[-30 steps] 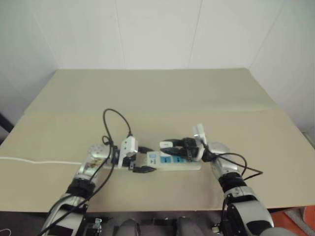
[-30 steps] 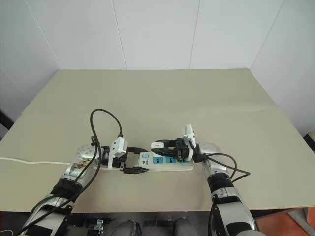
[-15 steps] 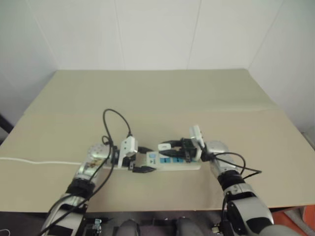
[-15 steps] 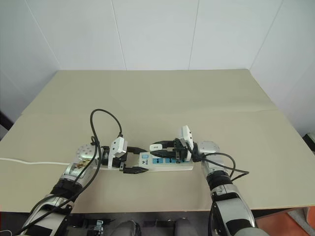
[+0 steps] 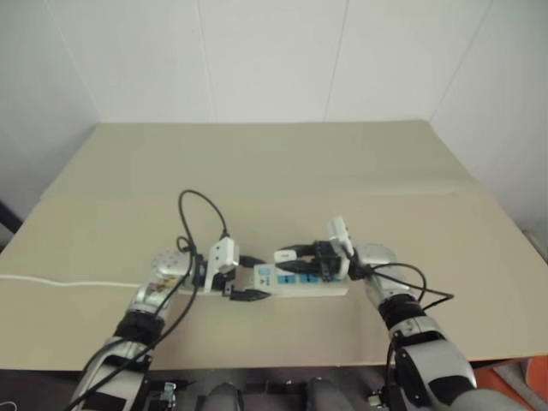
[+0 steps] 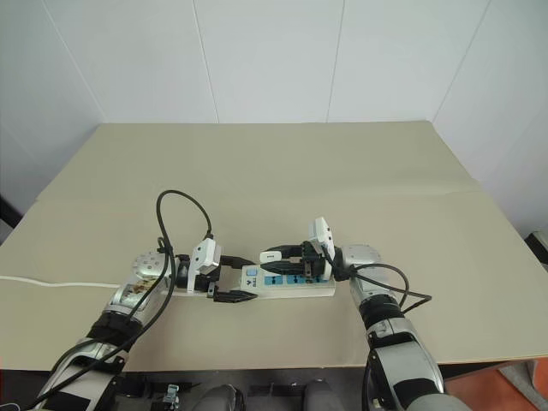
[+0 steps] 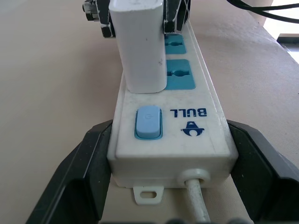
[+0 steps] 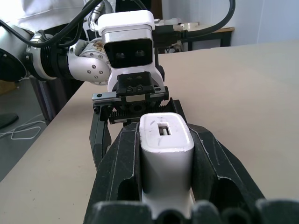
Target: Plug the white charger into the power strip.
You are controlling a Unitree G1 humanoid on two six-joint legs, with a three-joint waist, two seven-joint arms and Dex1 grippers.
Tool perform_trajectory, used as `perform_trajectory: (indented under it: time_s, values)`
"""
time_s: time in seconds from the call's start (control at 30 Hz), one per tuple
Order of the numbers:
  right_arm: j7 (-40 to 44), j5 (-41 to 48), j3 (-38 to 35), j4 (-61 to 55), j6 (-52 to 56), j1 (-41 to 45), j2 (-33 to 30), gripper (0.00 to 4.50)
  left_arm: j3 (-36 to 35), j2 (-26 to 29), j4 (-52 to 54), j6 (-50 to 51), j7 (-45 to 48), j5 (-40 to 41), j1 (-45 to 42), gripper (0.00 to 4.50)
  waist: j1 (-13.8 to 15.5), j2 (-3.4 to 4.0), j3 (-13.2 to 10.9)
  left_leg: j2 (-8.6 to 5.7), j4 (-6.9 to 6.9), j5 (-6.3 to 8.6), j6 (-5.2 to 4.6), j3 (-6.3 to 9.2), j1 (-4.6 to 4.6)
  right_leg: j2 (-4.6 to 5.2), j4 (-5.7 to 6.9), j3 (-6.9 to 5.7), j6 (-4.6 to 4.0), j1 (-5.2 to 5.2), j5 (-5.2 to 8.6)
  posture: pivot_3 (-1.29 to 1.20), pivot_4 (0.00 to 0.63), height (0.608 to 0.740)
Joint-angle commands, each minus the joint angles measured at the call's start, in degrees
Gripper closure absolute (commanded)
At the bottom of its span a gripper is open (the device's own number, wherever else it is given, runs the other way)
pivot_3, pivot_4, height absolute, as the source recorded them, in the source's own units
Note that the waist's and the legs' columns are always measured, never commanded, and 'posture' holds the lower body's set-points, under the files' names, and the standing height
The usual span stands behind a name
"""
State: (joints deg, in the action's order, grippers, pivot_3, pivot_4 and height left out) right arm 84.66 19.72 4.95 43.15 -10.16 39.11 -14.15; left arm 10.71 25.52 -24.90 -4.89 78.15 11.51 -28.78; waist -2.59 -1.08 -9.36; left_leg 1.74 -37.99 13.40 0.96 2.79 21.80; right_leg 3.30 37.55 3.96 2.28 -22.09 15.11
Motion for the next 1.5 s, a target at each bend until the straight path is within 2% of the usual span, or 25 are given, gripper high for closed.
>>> perform_trajectory:
  time_s: [0.03, 0.07, 0.4, 0.77, 0.8, 0.83, 0.87, 0.97, 1.27, 1.4, 1.5]
  values:
    - [-2.58, -3.25, 0.04, 3.81, 0.63, -2.08, -1.82, 3.38, 1.18, 1.31, 0.06, 0.24, 1.55, -0.78, 0.83, 1.25, 0.0, 0.0, 0.0, 0.0, 0.0, 0.0, 0.0, 0.0, -0.01, 0.0, 0.0, 0.0, 0.0, 0.0, 0.0, 0.0, 0.15, 0.74]
    - [-2.76, -3.31, -0.04, 3.76, 0.15, -2.13, -1.79, 3.38, 1.17, 1.31, 0.05, 0.23, 1.5, -0.79, 0.83, 1.25, -0.01, 0.0, 0.0, 0.0, 0.01, 0.0, 0.0, -0.01, -0.01, 0.0, 0.0, 0.0, 0.0, 0.0, 0.0, 0.0, 0.15, 0.74]
    - [1.59, -1.09, -1.95, 1.61, -6.53, -3.68, -1.3, 0.02, 0.95, 1.64, 0.85, 0.4, 1.21, -0.52, 1.75, 1.25, -0.01, -0.17, 0.1, 0.05, 0.13, 0.0, 0.0, -0.01, -0.01, -0.03, -0.1, 0.0, -0.01, 0.0, 0.01, 0.0, 0.15, 0.74]
    - [3.35, -1.71, -1.88, 2.37, -8.58, -3.42, -1.51, 0.02, -0.84, 0.31, 0.46, 1.46, 0.87, 1.83, 0.6, 1.25, -0.04, -0.16, 0.09, 0.07, 0.16, 0.0, 0.0, -0.01, -0.01, -0.05, -0.13, 0.0, -0.02, 0.0, 0.02, 0.0, 0.15, 0.74]
    - [3.45, -1.74, -1.84, 2.44, -8.58, -3.37, -1.55, 0.0, -1.48, -0.14, 0.32, 0.93, 0.92, 2.65, 0.4, 0.52, -0.05, -0.16, 0.09, 0.07, 0.16, 0.0, 0.0, -0.01, -0.01, -0.04, -0.14, 0.0, -0.02, 0.0, 0.02, 0.0, 0.15, 0.74]
    - [3.37, -1.87, -1.8, 2.54, -8.68, -3.34, -1.55, 0.0, -2.26, -0.55, 0.65, 0.75, 1.9, 4.25, 0.23, 0.2, -0.04, -0.17, 0.08, 0.07, 0.16, 0.0, 0.0, -0.01, 0.0, -0.05, -0.14, 0.0, -0.02, -0.01, 0.02, 0.0, 0.15, 0.74]
    - [3.3, -1.99, -1.76, 2.62, -8.72, -3.33, -1.58, 0.0, -2.98, -0.79, 1.16, 0.49, 3.2, 5.87, 0.15, 0.05, -0.03, -0.18, 0.08, 0.07, 0.16, 0.0, 0.0, -0.01, 0.03, -0.05, -0.14, 0.0, -0.03, -0.03, 0.02, 0.0, 0.15, 0.74]
    - [3.18, -2.11, -1.77, 2.72, -8.91, -3.26, -1.55, 0.0, -4.56, -0.58, 2.54, 0.52, 4.93, 8.55, 0.16, 0.05, -0.06, -0.18, 0.08, 0.07, 0.16, 0.0, 0.0, -0.01, 0.05, -0.04, -0.16, 0.0, -0.03, -0.04, 0.01, 0.0, 0.15, 0.74]
    - [2.1, 1.6, -5.18, -4.53, -10.15, -4.32, -2.69, 0.0, -10.41, 12.23, 8.81, 8.23, 12.54, 14.75, 3.98, 0.05, -0.17, -0.11, 0.0, 0.13, 0.29, 0.0, 0.0, 0.0, 0.11, -0.08, -0.32, -0.01, -0.03, -0.09, 0.02, 0.0, 0.15, 0.74]
    - [2.16, 5.74, -8.09, -13.17, -6.15, -6.19, -7.48, 0.0, -13.31, 17.22, 4.9, 5.58, 13.15, 13.28, 4.09, 0.05, 0.38, 0.13, -0.41, 0.09, 0.28, 0.01, 0.01, 0.0, 0.36, -0.02, -0.4, -0.04, -0.03, -0.25, 0.02, 0.0, 0.15, 0.74]
    - [3.85, 7.95, -9.78, -20.96, -1.8, -8.69, -14.52, 0.0, -14.49, 19.73, 1.34, 2.66, 12.86, 11.52, 3.64, 0.05, 0.69, 0.41, -0.67, 0.03, 0.26, 0.01, 0.01, 0.0, 0.52, 0.06, -0.43, -0.07, -0.03, -0.38, 0.01, 0.0, 0.15, 0.74]
